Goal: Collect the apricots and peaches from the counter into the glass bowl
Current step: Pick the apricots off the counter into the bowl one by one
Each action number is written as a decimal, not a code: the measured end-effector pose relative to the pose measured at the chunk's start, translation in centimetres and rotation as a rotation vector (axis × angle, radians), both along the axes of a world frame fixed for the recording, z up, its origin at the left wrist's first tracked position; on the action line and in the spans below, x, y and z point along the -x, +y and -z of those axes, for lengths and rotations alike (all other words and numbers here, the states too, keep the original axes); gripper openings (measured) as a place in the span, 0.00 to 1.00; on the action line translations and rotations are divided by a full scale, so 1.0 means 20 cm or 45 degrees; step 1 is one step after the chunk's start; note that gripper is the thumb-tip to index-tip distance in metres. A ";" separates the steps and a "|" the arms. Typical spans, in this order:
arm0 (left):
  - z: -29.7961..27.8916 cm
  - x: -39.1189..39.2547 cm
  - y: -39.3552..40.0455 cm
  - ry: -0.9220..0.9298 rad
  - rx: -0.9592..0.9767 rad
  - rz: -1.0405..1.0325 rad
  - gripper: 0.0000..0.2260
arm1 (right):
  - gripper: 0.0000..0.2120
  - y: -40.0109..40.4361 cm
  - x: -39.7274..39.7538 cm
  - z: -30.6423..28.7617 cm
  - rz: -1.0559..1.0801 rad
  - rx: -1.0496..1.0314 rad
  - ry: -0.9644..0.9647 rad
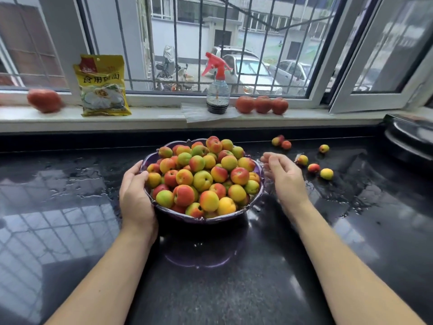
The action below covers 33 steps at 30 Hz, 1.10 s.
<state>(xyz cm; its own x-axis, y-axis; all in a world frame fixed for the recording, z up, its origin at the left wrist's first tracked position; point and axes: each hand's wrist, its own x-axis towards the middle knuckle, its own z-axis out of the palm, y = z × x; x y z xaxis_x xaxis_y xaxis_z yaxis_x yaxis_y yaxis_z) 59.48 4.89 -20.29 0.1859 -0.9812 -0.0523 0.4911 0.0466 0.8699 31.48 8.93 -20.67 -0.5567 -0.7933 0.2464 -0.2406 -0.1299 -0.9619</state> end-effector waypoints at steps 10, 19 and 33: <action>0.04 0.01 -0.03 -0.005 0.025 -0.033 0.13 | 0.10 -0.20 0.20 -0.01 0.454 -0.277 0.369; 0.09 -0.01 -0.05 -0.062 0.080 -0.013 0.14 | 0.28 -0.68 0.53 -0.04 0.361 -1.052 1.324; 0.08 -0.01 -0.05 -0.075 0.059 -0.018 0.14 | 0.13 -0.78 0.58 0.06 0.351 -0.782 1.248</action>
